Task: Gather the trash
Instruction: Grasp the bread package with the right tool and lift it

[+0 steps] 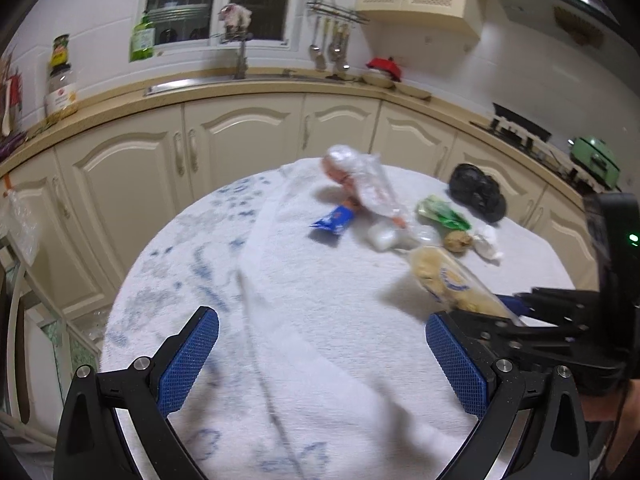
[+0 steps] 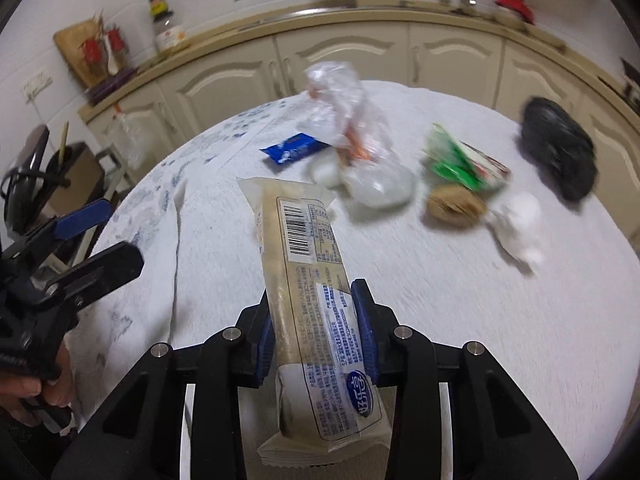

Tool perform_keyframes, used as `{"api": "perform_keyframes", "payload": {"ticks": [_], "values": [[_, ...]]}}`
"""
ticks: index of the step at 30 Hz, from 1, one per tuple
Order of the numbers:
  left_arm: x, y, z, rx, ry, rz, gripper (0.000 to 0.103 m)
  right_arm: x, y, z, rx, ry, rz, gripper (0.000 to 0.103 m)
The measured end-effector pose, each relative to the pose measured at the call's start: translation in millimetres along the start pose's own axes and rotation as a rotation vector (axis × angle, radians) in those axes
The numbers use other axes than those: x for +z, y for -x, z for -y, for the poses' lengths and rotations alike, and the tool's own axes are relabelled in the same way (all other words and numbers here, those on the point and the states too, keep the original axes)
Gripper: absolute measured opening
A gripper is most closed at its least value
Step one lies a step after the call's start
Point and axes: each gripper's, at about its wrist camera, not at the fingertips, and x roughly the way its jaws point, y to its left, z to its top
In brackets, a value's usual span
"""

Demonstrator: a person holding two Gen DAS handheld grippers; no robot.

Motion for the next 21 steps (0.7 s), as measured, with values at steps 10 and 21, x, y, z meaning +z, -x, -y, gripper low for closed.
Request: {"api": "perform_keyframes", "payload": {"ticks": [10, 21], "values": [[24.7, -30.4, 67.3, -0.037, -0.109, -0.029, 0.102, -24.9, 55.9, 64.1, -0.040, -0.217, 0.133, 0.036], [71.5, -100.6, 164.3, -0.173, -0.229, -0.088, 0.101, -42.8, 97.7, 137.6, -0.094, -0.415, 0.259, 0.036]]}}
